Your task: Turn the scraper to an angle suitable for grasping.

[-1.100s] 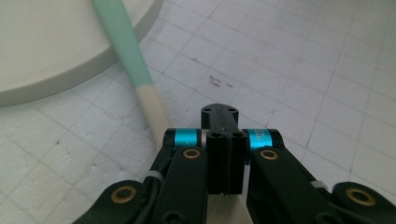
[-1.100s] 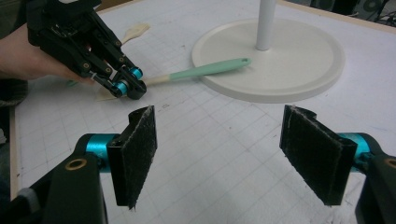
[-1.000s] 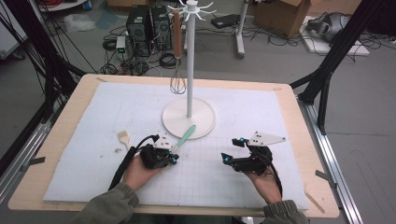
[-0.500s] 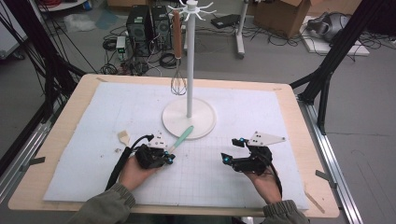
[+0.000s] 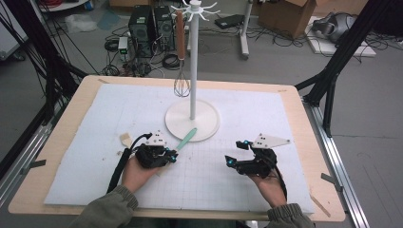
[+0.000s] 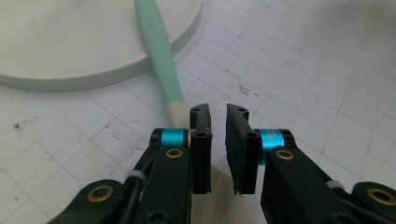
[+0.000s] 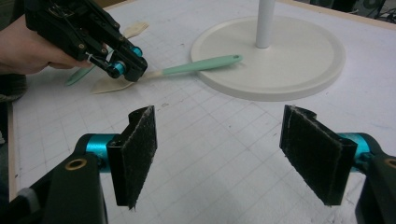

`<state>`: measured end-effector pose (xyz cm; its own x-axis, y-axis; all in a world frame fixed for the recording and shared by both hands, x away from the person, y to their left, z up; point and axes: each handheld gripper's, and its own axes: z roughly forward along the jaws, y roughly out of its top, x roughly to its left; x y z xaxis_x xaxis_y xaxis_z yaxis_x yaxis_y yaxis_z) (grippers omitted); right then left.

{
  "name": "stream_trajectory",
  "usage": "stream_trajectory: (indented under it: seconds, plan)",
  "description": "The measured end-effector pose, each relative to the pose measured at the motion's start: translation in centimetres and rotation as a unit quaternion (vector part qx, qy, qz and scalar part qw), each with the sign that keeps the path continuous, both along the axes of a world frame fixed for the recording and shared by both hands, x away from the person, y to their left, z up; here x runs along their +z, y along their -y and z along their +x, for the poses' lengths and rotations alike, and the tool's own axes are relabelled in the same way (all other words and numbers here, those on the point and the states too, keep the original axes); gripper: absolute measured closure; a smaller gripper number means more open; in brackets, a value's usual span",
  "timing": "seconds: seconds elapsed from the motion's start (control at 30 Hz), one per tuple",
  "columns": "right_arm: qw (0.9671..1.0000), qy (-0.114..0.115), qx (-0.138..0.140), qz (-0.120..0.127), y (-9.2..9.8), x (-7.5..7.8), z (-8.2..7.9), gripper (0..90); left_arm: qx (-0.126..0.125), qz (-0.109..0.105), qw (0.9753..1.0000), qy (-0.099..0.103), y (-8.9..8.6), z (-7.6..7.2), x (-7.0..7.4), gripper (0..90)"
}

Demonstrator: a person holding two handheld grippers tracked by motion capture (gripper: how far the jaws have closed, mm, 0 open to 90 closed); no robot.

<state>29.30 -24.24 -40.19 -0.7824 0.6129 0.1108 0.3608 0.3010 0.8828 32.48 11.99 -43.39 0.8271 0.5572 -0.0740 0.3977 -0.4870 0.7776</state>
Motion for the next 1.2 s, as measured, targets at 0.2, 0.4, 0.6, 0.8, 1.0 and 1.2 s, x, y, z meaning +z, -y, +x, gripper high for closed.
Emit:
stream_trajectory:
  seconds: [0.2,0.4,0.6,0.8,1.0,1.2]
  plan:
    - [1.0000,0.000,-0.001,0.000,0.0,0.0,0.0,26.7,0.017,-0.007,0.9998,0.001,-0.2,0.5,0.1,75.8]
    - [1.0000,-0.003,0.000,0.000,-0.1,-0.1,0.1,26.7,0.032,-0.008,0.9994,-0.013,-0.2,1.0,-0.4,73.2]
    - [1.0000,-0.003,0.001,-0.001,-0.1,-0.1,0.1,26.7,0.041,-0.004,0.9989,-0.024,-0.1,1.2,-0.7,71.7]
    - [1.0000,-0.004,0.001,-0.001,-0.2,-0.1,0.1,26.7,0.048,-0.002,0.9984,-0.031,0.1,1.5,-1.1,71.3]
    - [1.0000,-0.003,0.001,-0.004,-0.2,-0.2,0.2,26.7,0.052,0.020,0.9981,-0.024,0.7,1.5,-0.8,73.8]
    - [1.0000,-0.005,0.003,-0.001,-0.3,-0.2,0.1,26.7,0.062,0.027,0.9974,-0.025,1.1,1.6,-0.8,76.8]
